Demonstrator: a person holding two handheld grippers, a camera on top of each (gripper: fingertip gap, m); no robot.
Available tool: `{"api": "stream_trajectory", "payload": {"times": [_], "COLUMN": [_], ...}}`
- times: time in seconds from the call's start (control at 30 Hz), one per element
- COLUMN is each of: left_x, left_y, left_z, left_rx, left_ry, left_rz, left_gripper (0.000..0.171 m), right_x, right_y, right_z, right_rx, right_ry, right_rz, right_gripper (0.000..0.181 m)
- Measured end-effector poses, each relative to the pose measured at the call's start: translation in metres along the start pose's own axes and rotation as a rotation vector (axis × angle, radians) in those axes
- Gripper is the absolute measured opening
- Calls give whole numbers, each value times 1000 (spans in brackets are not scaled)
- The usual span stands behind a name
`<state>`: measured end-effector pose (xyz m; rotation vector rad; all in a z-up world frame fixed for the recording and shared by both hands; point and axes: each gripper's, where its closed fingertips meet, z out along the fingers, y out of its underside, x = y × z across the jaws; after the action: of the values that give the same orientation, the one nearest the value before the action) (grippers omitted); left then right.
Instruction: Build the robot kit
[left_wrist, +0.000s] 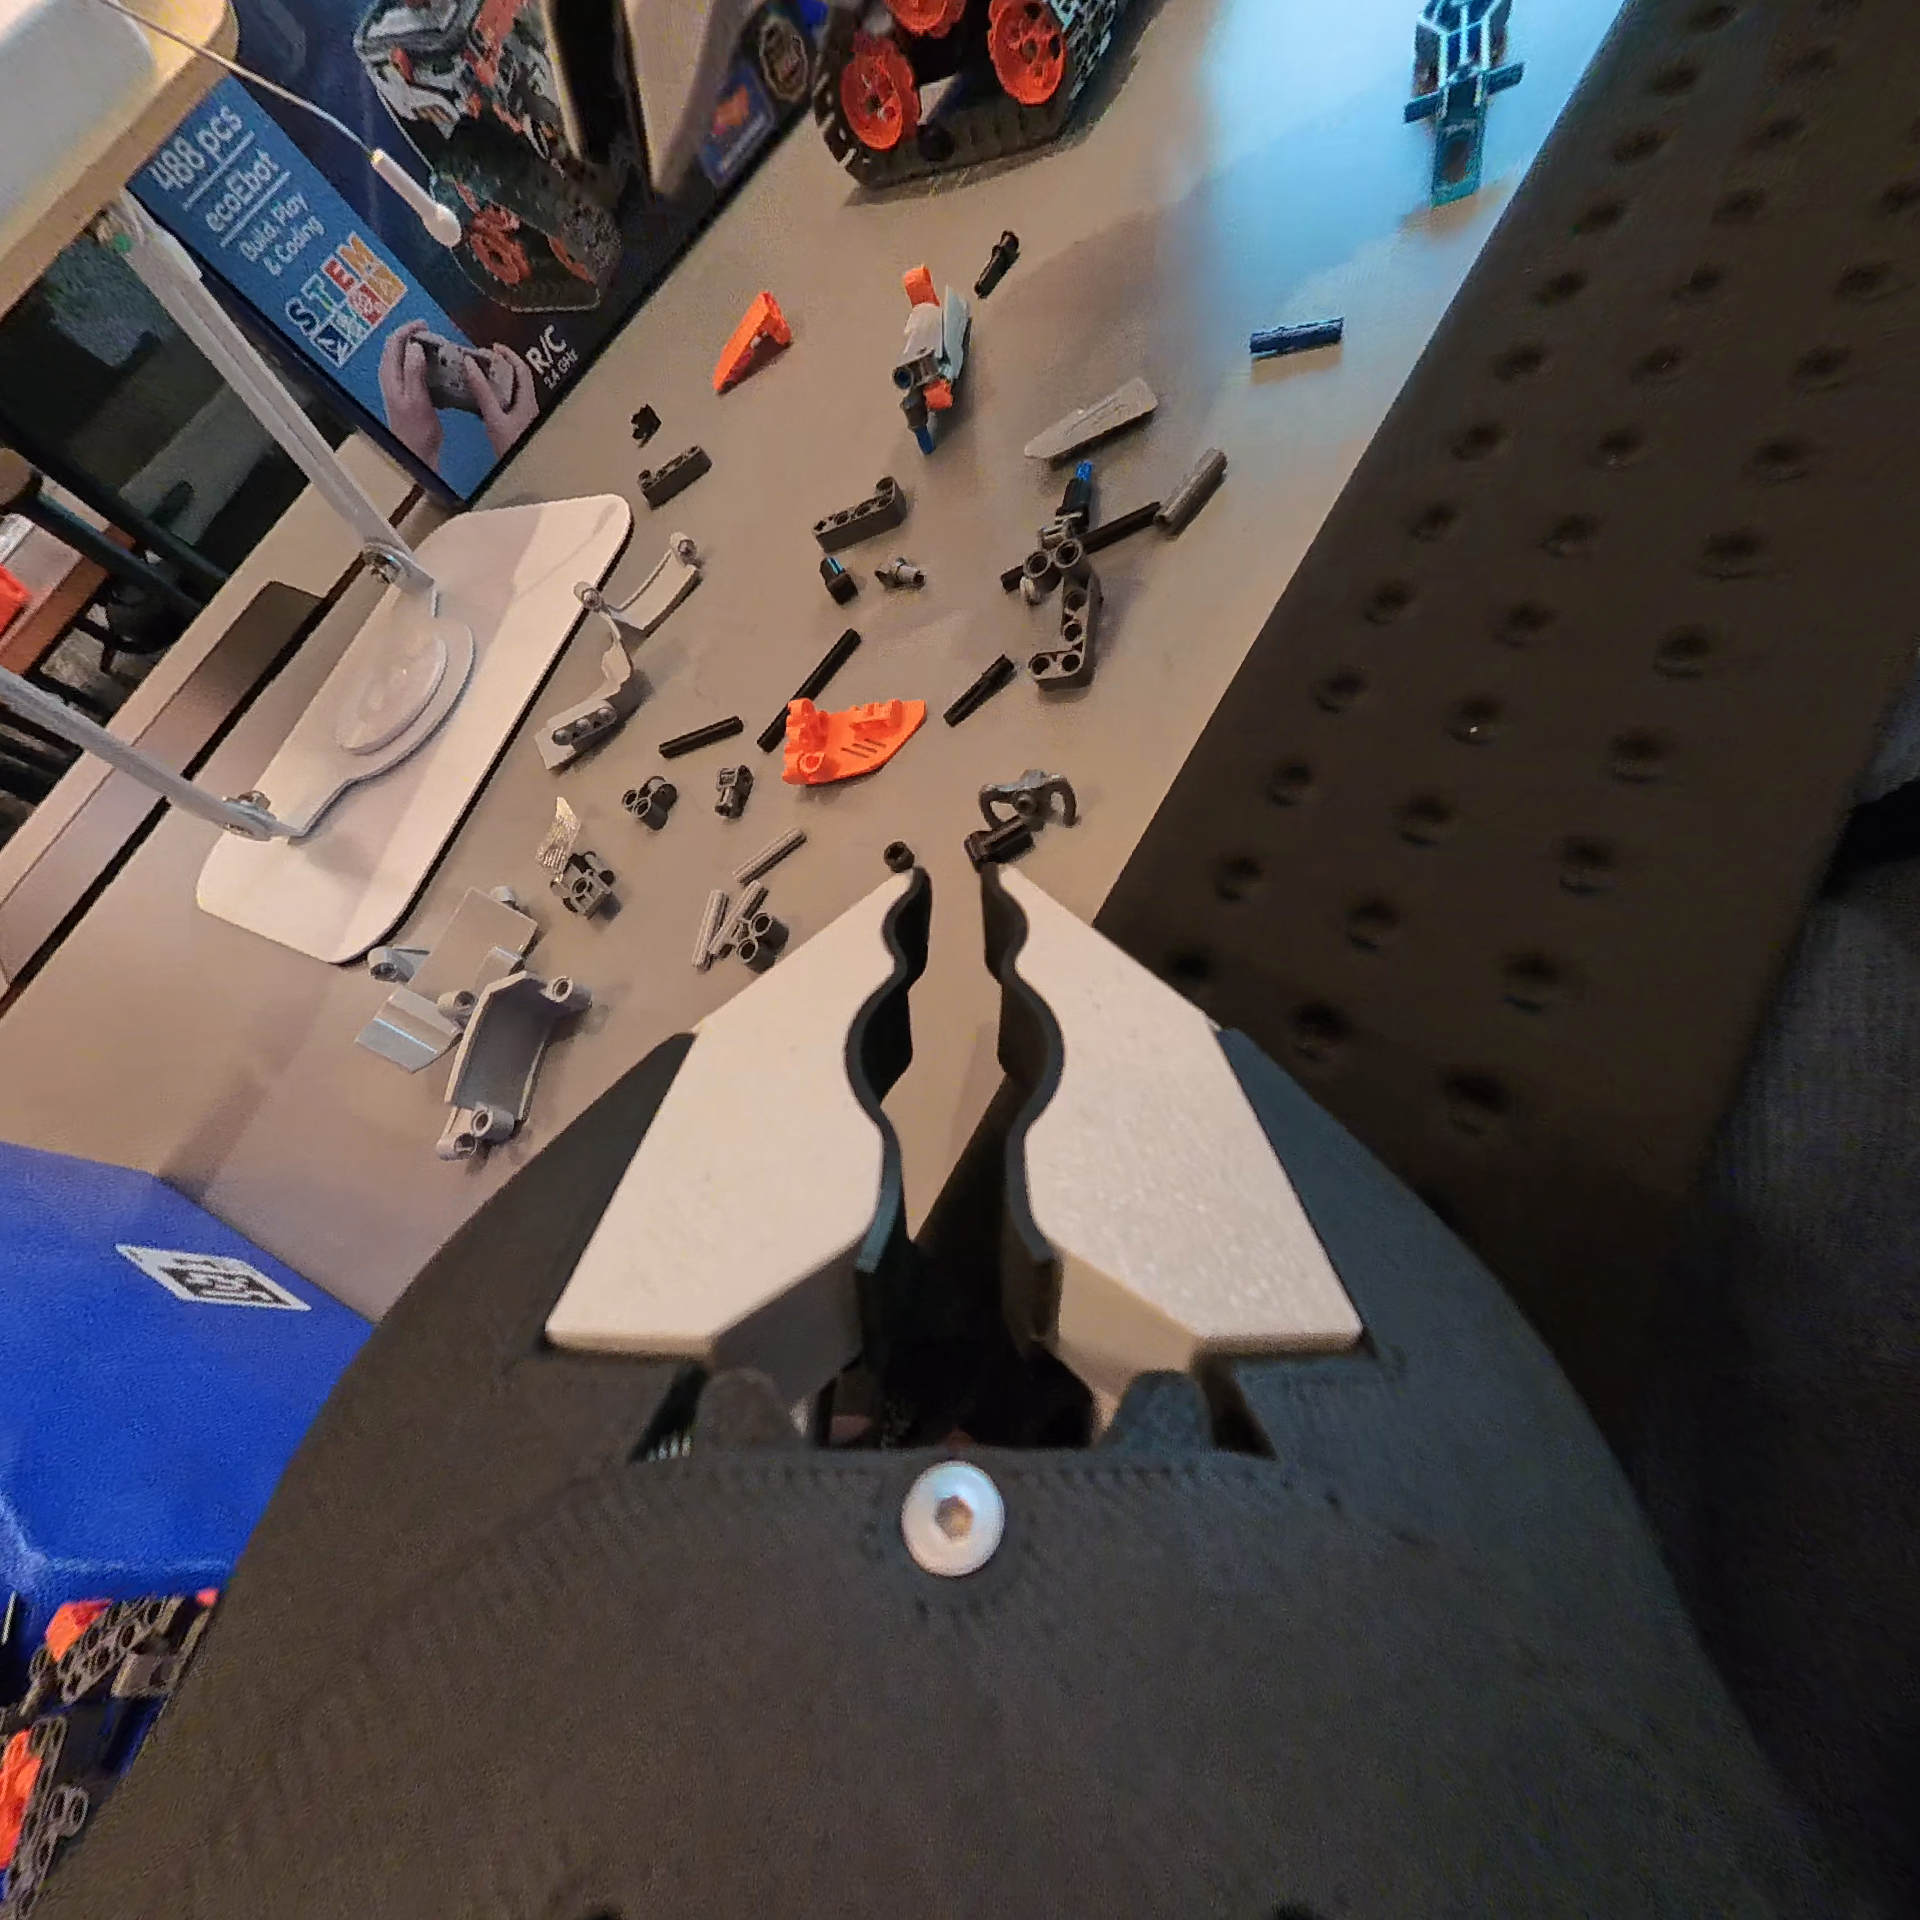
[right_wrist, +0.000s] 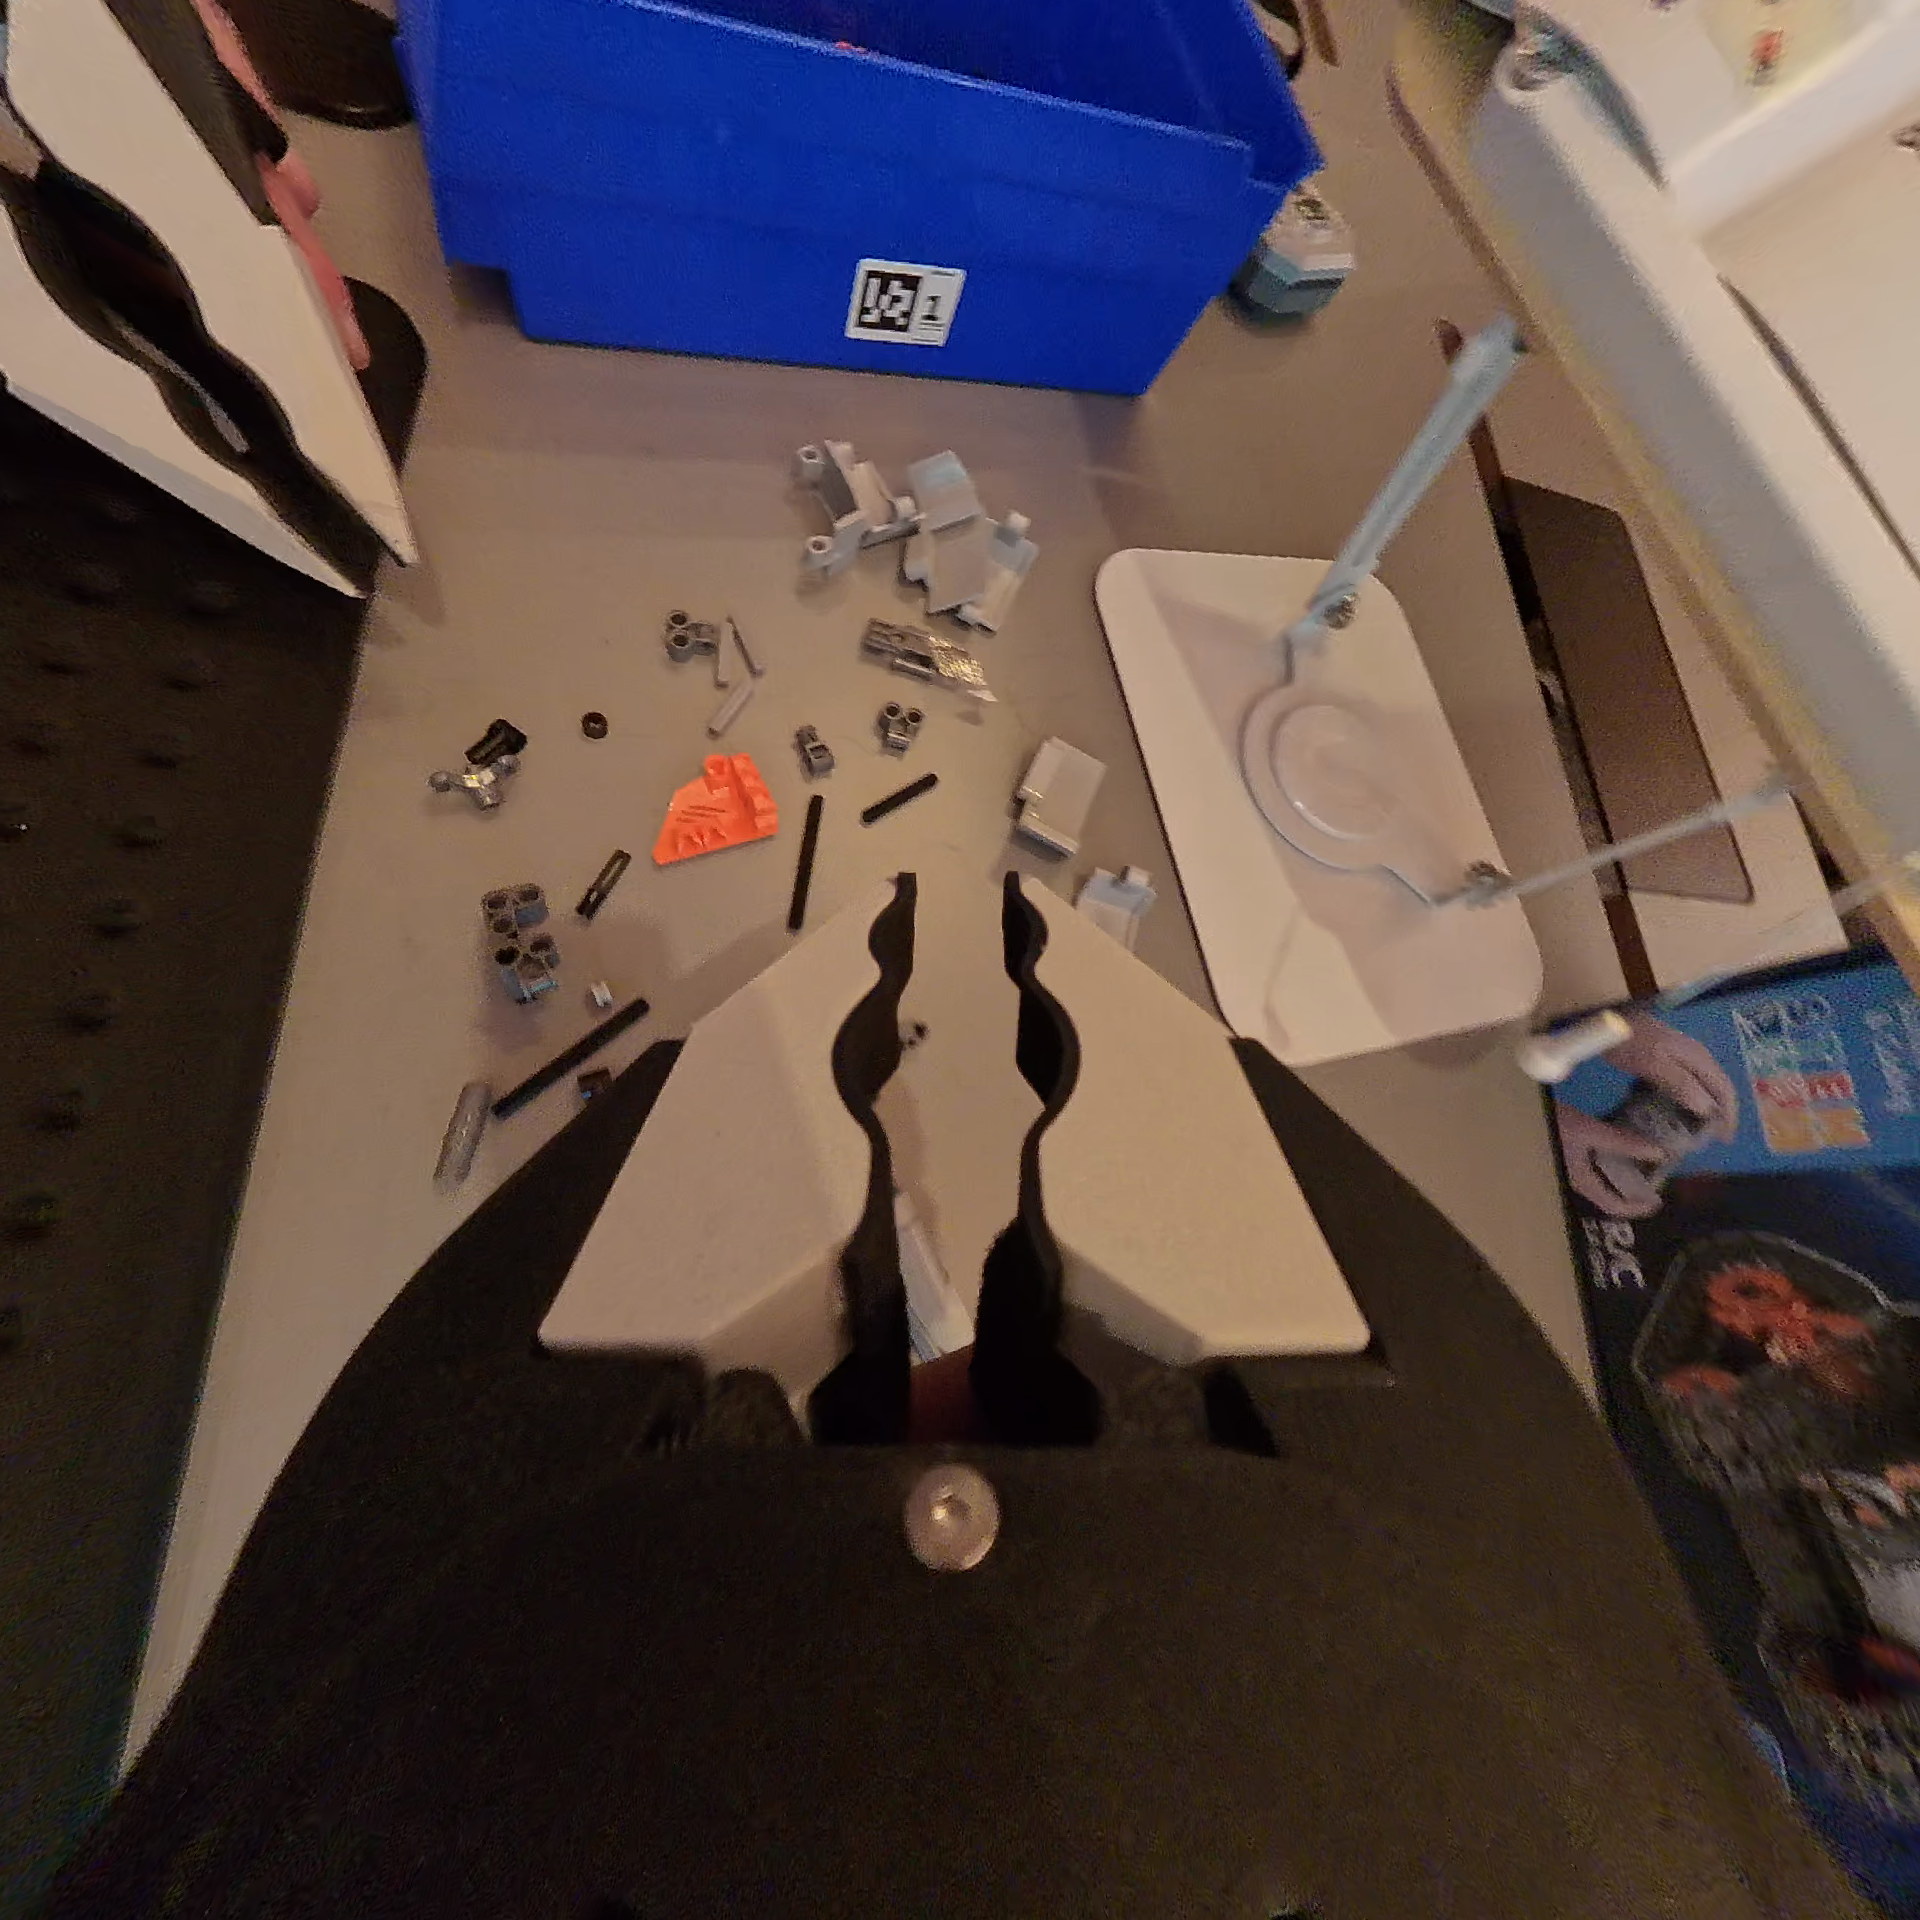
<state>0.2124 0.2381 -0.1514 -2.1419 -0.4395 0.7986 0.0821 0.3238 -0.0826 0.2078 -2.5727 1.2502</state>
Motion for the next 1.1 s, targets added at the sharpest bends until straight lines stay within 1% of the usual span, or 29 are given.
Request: {"api": "stream_trajectory", "payload": {"times": [0.03, 0.13, 0.2, 0.33, 0.43, 0.5, 0.57, 0.67, 0.73, 0.77, 0.8, 0.87, 0.9, 1.0, 1.03, 1.1], "left_x": [1, 2, 2, 3, 3, 4, 1, -4, -12, -17, -29, -62, -80, -129, -140, -154], "left_y": [0, 0, -1, 0, 0, -1, -6, -18, -24, -28, -33, -37, -34, -6, 5, 31], "left_z": [0, 0, 0, 0, 0, -1, -5, -23, -45, -58, -73, -102, -116, -145, -149, -146], "left_rx": [2, 3, 4, 0, -3, 3, 37, 105, 121, 128, 128, 91, 56, -91, -145, -253], "left_ry": [7, 14, 11, 5, 11, 18, 8, -5, -11, -14, -56, -174, -222, -314, -329, -300], "left_rz": [5, 10, 14, 24, 27, 25, 12, 11, 24, 42, 62, 103, 103, 41, 35, -10], "left_gripper": [8, 9, 9, 10, 10, 11, 14, 15, 16, 16, 16, 15, 16, 13, 11, 11], "right_x": [3, -6, -18, -39, -56, -59, -61, -64, -67, -69, -69, -69, -70, -71, -72, -74], "right_y": [4, 30, 44, 63, 70, 71, 71, 72, 70, 69, 69, 67, 66, 66, 66, 69], "right_z": [-7, -18, -21, -24, -28, -26, -22, -16, -11, -9, -6, -2, 0, 3, 4, 7], "right_rx": [-9, -95, -132, -187, -205, -198, -179, -167, -151, -142, -138, -125, -118, -107, -105, -109], "right_ry": [3, -58, -105, -157, -210, -205, -204, -217, -226, -235, -237, -243, -248, -261, -265, -275], "right_rz": [15, 44, 53, 52, 51, 45, 44, 37, 25, 24, 21, 28, 33, 43, 44, 47], "right_gripper": [14, 15, 15, 15, 16, 15, 15, 14, 14, 13, 14, 14, 14, 14, 14, 14]}}
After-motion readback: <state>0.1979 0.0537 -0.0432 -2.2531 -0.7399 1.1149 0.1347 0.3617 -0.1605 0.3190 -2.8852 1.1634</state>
